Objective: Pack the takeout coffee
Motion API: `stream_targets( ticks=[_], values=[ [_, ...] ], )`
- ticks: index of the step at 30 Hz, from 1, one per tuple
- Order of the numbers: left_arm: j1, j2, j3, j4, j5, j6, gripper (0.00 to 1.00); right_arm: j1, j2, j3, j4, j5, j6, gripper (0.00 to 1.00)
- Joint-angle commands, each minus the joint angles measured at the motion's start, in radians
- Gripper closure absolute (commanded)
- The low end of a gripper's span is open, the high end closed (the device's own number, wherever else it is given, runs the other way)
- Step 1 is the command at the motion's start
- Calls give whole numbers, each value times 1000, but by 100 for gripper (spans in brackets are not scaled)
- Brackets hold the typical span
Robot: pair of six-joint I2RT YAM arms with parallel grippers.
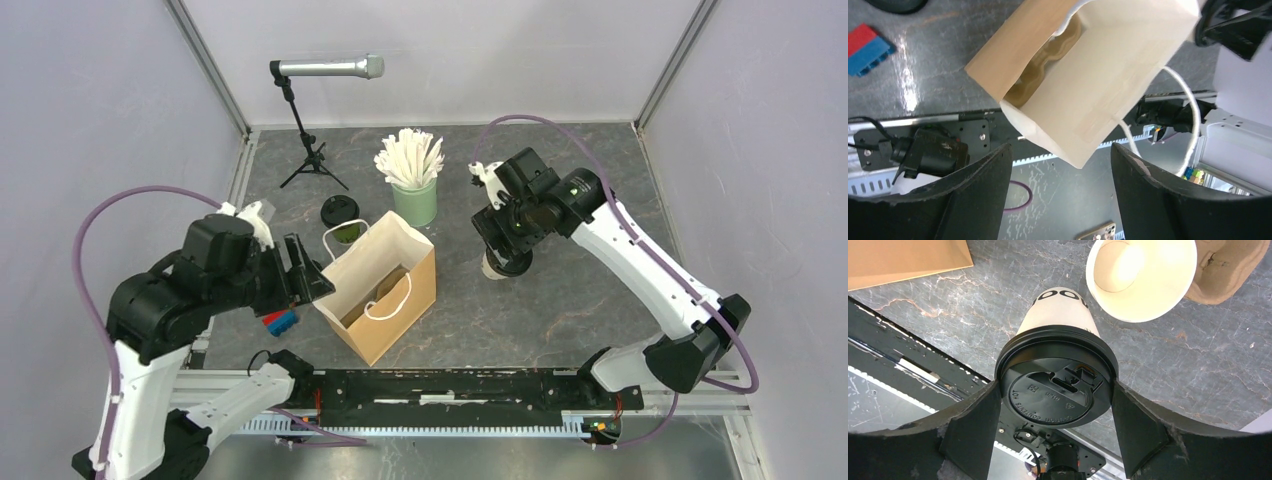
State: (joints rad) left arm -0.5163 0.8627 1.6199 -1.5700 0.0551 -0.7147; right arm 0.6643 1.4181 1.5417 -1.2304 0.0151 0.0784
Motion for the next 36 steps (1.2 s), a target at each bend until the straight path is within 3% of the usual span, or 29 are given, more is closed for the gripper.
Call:
stream_targets(
  ticks=[1, 5, 9, 13, 18, 22, 28, 36],
  values=[
    [4, 2, -83, -54, 49, -64, 23, 2, -18, 70, -26, 14, 25, 28],
    [4, 18, -159, -2, 99, -46, 29, 3, -6, 186, -24, 70, -17, 27],
    [4, 33, -186, 25, 63, -21, 33, 3, 22, 351, -13, 91, -69, 27],
    [4, 34, -225, 70, 79, -11, 45, 3, 2, 399, 60, 25, -122, 28],
    [4, 40, -208, 97, 72, 44, 71, 4, -82, 328, 202, -96, -147, 30],
    [4, 19, -216, 169, 89, 104, 84, 7, -150, 255, 299, -200, -167, 30],
    [5, 30, -218, 232, 131, 212, 91, 38, -228, 140, 382, -341, -217, 30],
    [5, 76, -189, 295, 235, 214, 93, 80, -284, 50, 453, -464, -221, 29]
  ],
)
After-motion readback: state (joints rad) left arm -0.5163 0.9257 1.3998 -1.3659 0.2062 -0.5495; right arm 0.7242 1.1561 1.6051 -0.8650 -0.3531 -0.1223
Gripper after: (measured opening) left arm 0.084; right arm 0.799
